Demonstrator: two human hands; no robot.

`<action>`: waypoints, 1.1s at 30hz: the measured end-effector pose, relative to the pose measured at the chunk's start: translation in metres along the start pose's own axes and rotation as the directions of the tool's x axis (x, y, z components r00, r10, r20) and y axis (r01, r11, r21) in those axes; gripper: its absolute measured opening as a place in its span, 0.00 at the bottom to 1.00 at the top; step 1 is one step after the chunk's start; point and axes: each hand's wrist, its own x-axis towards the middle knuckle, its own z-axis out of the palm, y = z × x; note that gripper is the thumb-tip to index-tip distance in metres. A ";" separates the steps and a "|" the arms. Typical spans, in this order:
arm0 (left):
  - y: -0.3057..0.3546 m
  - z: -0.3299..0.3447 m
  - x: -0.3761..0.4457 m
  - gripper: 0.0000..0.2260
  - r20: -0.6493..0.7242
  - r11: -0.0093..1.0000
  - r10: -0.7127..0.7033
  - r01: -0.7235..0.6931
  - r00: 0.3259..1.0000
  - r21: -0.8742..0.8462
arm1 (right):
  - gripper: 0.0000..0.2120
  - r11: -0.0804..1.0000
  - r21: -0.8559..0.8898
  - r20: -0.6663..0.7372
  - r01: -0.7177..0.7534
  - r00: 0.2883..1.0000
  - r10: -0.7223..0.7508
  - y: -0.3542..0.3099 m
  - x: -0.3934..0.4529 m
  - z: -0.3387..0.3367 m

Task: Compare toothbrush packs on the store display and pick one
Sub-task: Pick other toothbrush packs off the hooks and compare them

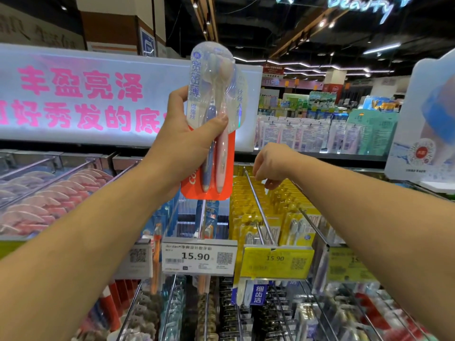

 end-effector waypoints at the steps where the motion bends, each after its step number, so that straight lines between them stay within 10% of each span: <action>1: 0.000 0.000 0.000 0.22 0.000 1.000 0.003 -0.003 1.000 0.000 | 0.08 1.000 -0.018 0.004 -0.014 1.000 0.015 -0.001 0.002 0.000; 15: -0.001 0.000 0.000 0.21 -0.001 1.000 0.006 -0.006 1.000 0.008 | 0.04 0.958 -0.287 -0.008 -0.027 1.000 0.026 -0.003 0.014 0.016; 33: 0.000 0.001 0.000 0.20 -0.004 1.000 -0.005 0.005 1.000 0.019 | 0.10 0.997 -0.070 0.117 -0.028 0.992 0.036 -0.005 0.004 0.007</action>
